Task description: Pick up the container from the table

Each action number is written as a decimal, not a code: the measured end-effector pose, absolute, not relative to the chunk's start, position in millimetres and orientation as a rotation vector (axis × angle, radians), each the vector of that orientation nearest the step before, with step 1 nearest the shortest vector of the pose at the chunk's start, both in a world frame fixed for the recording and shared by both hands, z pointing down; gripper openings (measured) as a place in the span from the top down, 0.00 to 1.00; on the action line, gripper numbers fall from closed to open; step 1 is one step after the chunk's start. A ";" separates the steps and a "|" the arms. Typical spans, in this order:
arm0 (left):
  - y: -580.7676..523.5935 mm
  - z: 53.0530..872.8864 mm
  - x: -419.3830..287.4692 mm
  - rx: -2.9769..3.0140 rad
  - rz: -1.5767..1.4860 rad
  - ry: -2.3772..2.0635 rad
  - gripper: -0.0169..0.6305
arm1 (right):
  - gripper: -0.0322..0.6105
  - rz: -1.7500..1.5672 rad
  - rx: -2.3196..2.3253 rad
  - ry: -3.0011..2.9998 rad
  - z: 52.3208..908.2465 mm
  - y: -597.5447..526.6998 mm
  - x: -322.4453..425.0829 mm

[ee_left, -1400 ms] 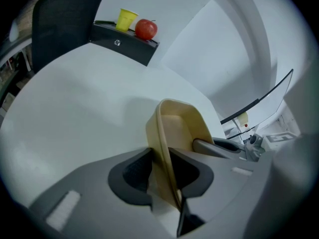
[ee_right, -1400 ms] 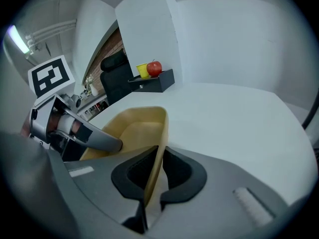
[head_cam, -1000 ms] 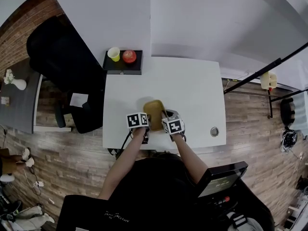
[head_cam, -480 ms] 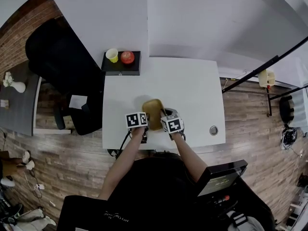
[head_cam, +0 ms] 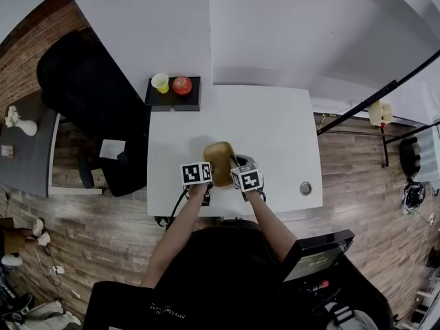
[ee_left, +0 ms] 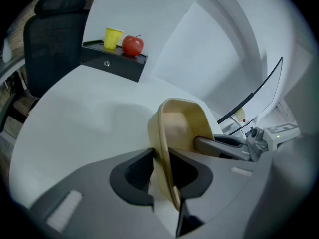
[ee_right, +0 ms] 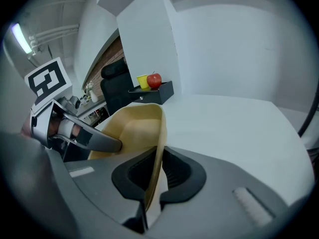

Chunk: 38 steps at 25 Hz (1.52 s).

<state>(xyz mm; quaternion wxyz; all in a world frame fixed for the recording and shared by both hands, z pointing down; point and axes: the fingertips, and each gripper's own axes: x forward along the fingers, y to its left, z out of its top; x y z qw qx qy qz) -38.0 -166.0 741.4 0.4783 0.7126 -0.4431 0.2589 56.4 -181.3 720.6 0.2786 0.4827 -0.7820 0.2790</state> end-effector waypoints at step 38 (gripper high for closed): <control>-223.2 651.1 -48.6 1.949 0.478 -1.206 0.86 | 0.90 0.624 1.425 -2.235 630.1 -232.7 47.1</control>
